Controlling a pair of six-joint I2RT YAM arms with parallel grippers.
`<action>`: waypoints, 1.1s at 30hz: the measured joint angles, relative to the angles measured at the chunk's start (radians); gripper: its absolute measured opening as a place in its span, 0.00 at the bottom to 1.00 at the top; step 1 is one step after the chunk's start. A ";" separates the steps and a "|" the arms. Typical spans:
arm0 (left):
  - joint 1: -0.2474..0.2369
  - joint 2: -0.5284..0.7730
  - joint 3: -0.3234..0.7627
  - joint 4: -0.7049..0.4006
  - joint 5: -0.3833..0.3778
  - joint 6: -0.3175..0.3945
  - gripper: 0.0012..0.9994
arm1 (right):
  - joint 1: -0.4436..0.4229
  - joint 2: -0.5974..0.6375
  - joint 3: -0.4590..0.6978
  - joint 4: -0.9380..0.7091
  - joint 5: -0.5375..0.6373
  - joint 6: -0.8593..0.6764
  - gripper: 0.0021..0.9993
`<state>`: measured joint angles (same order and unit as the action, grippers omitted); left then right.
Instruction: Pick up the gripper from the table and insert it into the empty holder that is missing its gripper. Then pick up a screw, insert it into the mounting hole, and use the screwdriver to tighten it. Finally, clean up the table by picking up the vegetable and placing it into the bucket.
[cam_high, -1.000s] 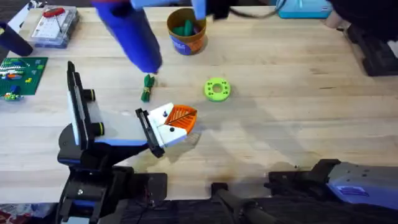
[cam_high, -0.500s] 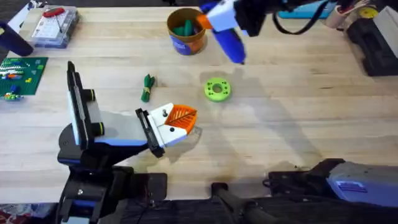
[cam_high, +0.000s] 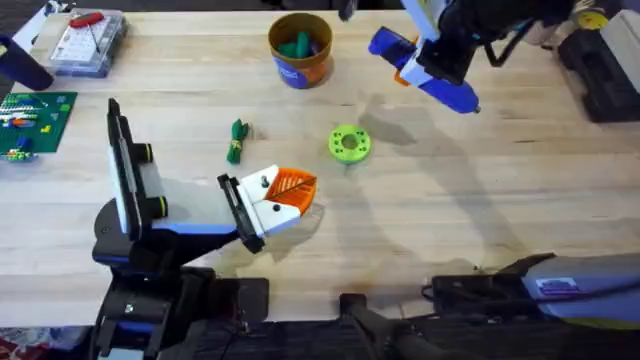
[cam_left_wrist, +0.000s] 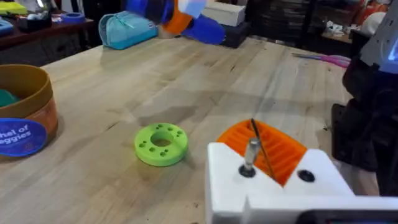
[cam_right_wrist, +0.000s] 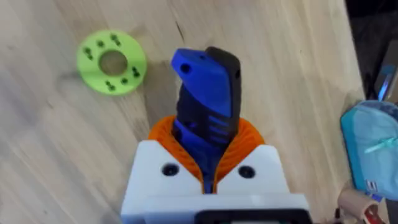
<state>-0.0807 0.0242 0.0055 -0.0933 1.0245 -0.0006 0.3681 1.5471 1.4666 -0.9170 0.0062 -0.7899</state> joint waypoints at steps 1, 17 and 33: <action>0.000 0.000 0.000 0.000 0.000 0.000 0.00 | -0.014 0.021 0.000 0.001 0.003 -0.013 0.05; 0.000 0.000 0.000 0.000 0.000 0.000 0.00 | -0.120 0.450 0.000 0.044 0.063 -0.154 0.05; 0.000 0.000 0.000 0.000 -0.001 -0.003 0.99 | -0.118 0.436 0.010 0.038 0.108 -0.134 1.00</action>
<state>-0.0807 0.0242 0.0055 -0.0931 1.0233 -0.0032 0.2504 1.9827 1.4768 -0.8795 0.1145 -0.9241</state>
